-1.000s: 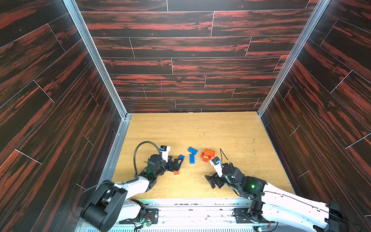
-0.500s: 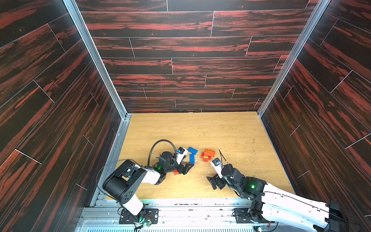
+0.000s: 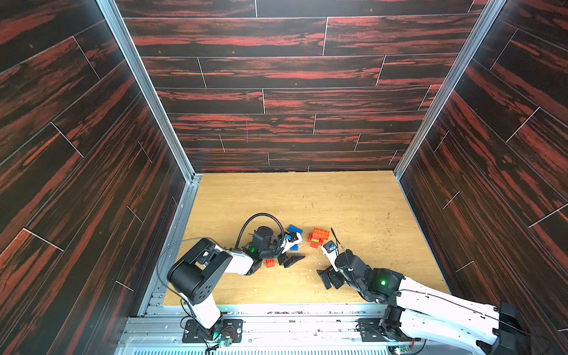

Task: Assemble the letter f with lego
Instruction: Adjust the lego brick at the center of the board.

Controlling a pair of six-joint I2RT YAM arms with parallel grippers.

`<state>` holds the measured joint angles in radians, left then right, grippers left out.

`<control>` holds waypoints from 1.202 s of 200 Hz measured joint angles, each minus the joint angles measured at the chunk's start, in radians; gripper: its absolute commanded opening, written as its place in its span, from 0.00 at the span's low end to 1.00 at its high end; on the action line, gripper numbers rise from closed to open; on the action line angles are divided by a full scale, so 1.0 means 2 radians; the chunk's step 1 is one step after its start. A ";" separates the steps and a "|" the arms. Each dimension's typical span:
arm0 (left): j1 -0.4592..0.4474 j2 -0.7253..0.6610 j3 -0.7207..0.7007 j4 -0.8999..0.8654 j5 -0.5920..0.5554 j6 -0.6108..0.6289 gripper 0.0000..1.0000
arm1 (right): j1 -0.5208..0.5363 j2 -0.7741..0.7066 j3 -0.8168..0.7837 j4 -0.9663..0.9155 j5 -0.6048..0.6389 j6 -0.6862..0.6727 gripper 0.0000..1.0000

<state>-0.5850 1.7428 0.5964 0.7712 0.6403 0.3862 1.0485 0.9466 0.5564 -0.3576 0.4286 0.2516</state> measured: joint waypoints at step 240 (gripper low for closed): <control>-0.029 0.144 0.131 0.021 0.002 -0.084 0.86 | 0.004 0.019 0.005 -0.013 -0.002 0.012 0.98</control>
<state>-0.6426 2.0300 0.8593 0.8124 0.6437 0.2188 1.0557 0.9836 0.5659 -0.3843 0.4252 0.2764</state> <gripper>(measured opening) 0.860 0.985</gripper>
